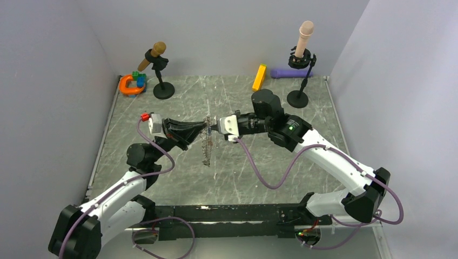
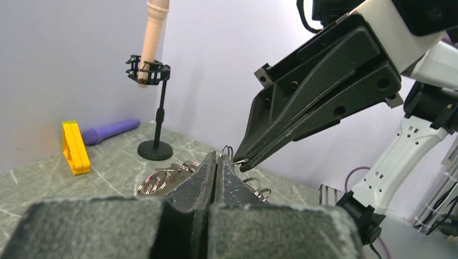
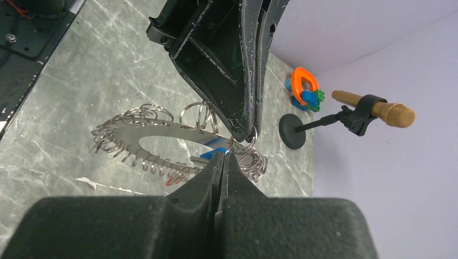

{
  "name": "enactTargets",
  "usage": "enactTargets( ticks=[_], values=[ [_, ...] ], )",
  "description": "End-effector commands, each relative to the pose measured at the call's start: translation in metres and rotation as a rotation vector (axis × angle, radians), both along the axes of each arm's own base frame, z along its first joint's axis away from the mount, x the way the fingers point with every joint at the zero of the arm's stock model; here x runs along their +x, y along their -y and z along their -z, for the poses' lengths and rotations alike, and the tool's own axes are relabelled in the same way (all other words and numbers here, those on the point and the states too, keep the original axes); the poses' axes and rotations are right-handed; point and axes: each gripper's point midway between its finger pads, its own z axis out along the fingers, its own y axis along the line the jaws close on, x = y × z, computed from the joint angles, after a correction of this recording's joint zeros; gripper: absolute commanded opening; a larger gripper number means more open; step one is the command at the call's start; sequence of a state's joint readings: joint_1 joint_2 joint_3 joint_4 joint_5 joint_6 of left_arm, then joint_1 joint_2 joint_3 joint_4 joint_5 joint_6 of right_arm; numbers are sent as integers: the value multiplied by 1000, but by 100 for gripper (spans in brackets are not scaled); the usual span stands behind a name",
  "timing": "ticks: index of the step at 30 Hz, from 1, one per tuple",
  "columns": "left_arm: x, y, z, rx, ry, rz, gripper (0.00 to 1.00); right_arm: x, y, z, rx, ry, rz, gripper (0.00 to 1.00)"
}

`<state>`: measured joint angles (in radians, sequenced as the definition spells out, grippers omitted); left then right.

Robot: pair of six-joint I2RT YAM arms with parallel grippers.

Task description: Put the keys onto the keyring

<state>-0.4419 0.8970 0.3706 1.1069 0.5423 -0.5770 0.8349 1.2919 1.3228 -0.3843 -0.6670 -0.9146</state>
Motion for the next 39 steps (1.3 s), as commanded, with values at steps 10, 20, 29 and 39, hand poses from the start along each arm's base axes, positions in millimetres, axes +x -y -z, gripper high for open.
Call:
enactTargets(
  ticks=[10, 20, 29, 39],
  values=[
    [-4, -4, -47, -131, 138, 21, 0, -15, 4, 1, 6, -56, -22, 10],
    [-10, 6, -40, -87, 214, 76, 0, -25, 15, -15, 15, -71, -17, 38],
    [-38, 15, -45, 60, 401, 179, 0, 2, 25, -61, 188, -329, 103, 40],
    [-51, 16, -57, 74, 517, 265, 0, -23, 32, -81, 197, -463, -29, 33]
  ],
)
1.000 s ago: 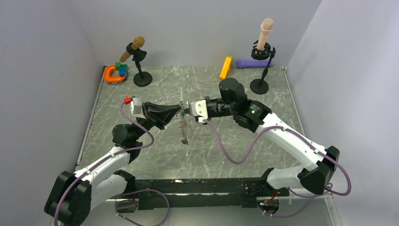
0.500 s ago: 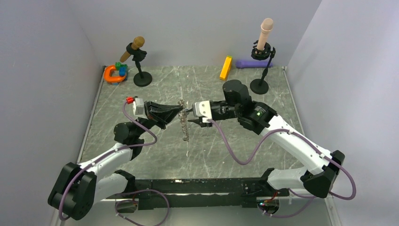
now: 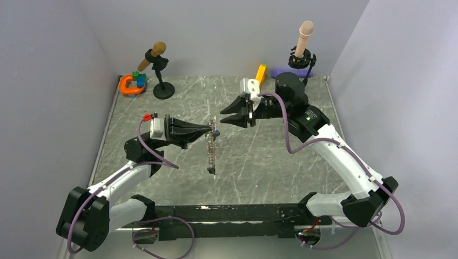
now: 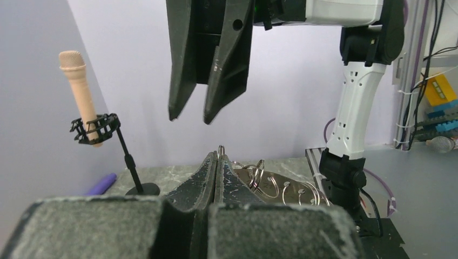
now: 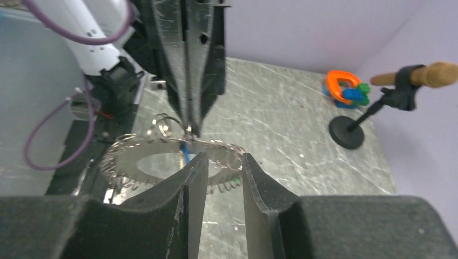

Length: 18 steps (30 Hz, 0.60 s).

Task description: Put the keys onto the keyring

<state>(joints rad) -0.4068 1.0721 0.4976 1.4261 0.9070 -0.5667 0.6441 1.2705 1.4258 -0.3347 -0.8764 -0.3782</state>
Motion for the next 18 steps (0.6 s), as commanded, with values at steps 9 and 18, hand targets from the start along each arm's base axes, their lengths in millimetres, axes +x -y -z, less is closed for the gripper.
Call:
enactTargets(
  ticks=[9, 18],
  values=[
    [-14, -4, -34, -86, 144, 44, 0, -39, -12, -3, 17, -59, -143, 34],
    [-14, -6, -33, -93, 143, 33, 0, -27, -17, 9, -13, -90, -105, 33]
  ],
)
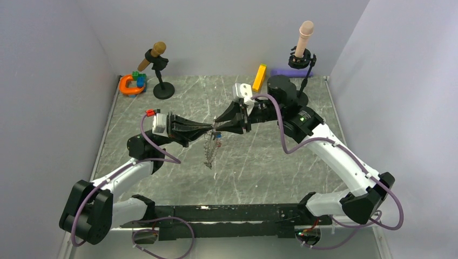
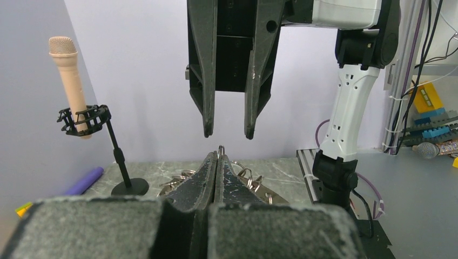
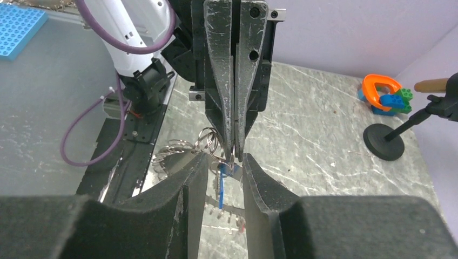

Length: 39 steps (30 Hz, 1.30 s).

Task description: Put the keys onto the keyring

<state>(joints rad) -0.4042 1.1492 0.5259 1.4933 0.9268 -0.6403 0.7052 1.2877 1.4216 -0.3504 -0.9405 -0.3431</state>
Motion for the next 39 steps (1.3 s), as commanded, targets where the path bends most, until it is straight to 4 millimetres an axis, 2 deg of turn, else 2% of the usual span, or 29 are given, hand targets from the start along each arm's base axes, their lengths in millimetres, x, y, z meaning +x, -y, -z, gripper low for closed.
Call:
enactTargets(
  ticks=[1, 20, 23, 26, 33, 37, 39],
  values=[
    [-20, -11, -36, -101, 181, -15, 0, 3, -2, 1, -2, -22, 14, 33],
    [-17, -15, -37, -130, 161, -40, 0, 4, -5, 17, -32, -67, 7, 16],
    [-16, -14, -36, -128, 154, -36, 0, 3, -6, 17, -28, -70, 3, 10],
    [-17, -14, -36, -126, 154, -34, 0, 3, -6, 17, -26, -71, 0, 0],
    [-15, -9, -26, -67, 127, -4, 1, 7, -2, 20, -57, -44, 25, 0],
    [-12, -9, -17, -5, 109, -1, 11, 11, 7, 27, -93, -25, 44, 0],
    [-9, -12, -13, 24, 92, -17, 23, 15, 12, 30, -111, -10, 58, 0]
  ],
)
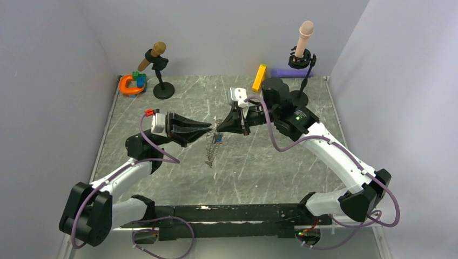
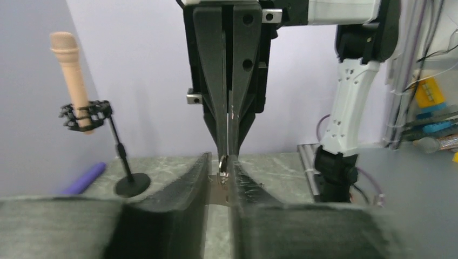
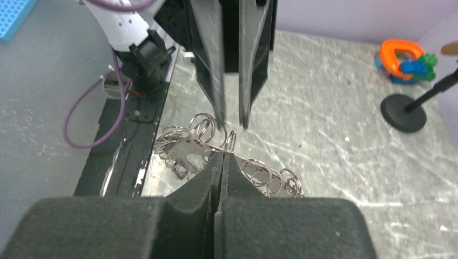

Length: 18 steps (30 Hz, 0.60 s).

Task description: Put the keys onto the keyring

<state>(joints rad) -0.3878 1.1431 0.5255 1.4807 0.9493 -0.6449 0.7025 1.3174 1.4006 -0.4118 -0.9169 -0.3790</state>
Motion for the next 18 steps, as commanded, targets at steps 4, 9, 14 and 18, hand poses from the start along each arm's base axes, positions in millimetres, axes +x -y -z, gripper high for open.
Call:
enactTargets(
  ticks=[4, 9, 14, 18],
  values=[
    [-5, -13, -12, 67, 102, -65, 59, 10, 22, 8, -87, 63, 38, 0],
    [3, -13, 2, 214, 152, -123, 64, 7, 34, 29, -199, 86, 14, 0],
    [15, -13, 20, 378, 201, -183, 64, 5, 49, 47, -325, 109, -17, 0],
    [14, -5, 32, 456, 231, -197, 63, 9, 59, 57, -432, 104, -30, 0]
  ],
)
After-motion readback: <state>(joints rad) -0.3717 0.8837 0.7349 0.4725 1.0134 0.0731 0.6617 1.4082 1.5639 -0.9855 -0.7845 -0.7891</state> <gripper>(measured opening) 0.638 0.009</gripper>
